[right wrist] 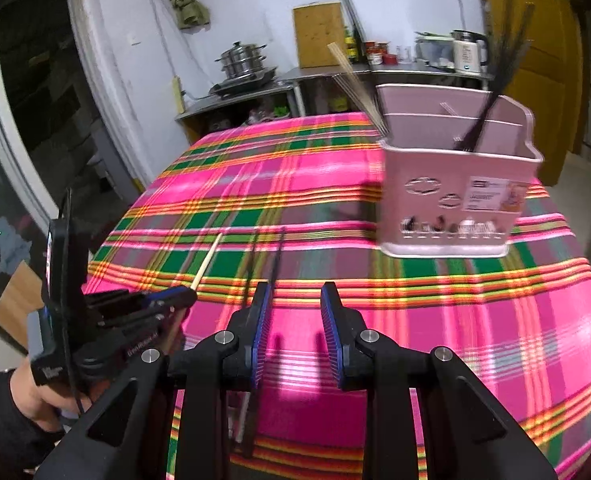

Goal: Organize utensils
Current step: 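Grasp a light wooden chopstick with the left tool while the right tool grasps a black chopstick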

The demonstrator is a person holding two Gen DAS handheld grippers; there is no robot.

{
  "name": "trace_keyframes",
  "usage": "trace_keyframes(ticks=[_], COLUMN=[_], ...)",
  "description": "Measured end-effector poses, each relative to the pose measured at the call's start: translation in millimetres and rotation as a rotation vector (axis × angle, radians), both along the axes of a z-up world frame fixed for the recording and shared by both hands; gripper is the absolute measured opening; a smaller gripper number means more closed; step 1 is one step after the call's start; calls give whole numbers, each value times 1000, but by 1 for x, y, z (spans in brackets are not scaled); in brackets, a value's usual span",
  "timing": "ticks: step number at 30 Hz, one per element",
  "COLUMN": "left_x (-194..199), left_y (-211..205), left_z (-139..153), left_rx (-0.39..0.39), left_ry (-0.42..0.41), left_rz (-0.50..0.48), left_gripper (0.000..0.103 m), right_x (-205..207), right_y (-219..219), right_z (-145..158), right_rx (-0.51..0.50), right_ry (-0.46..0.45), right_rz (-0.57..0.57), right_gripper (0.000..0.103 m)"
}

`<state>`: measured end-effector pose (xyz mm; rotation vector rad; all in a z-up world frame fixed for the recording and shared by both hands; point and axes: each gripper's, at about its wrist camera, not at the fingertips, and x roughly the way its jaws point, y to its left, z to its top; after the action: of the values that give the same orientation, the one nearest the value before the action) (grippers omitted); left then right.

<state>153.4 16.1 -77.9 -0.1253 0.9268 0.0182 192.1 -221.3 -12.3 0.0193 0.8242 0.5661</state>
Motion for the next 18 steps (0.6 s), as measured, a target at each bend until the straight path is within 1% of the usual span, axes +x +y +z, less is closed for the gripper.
trace_keyframes(ticks=[2,6,8,9,11,14,18], left_x=[-5,-13,-13,-12,-7,4,16], left_y=[13,36,44,47,47,43,39], left_z=[0,0,0,1,2,1,1], left_rx=[-21,-27,-54,-68,-72,-75,-54], left_ry=[1,7,12,18,24,36,31], left_rz=[20,76,83,82,76,44,19], left_gripper=[5,5,5,5,6,11,18], right_x=[3,12,16,18,23,32,44], right_y=[10,32,42,47,57,67,80], right_z=[-4,-16,-21,-23,-28,-33,-41], right_rx=[5,13,16,17,14,18,-2], right_ry=[16,55,72,80,92,119,136], right_rz=[21,70,90,103,122,146,164], right_gripper=[26,26,26,26,26,26,26])
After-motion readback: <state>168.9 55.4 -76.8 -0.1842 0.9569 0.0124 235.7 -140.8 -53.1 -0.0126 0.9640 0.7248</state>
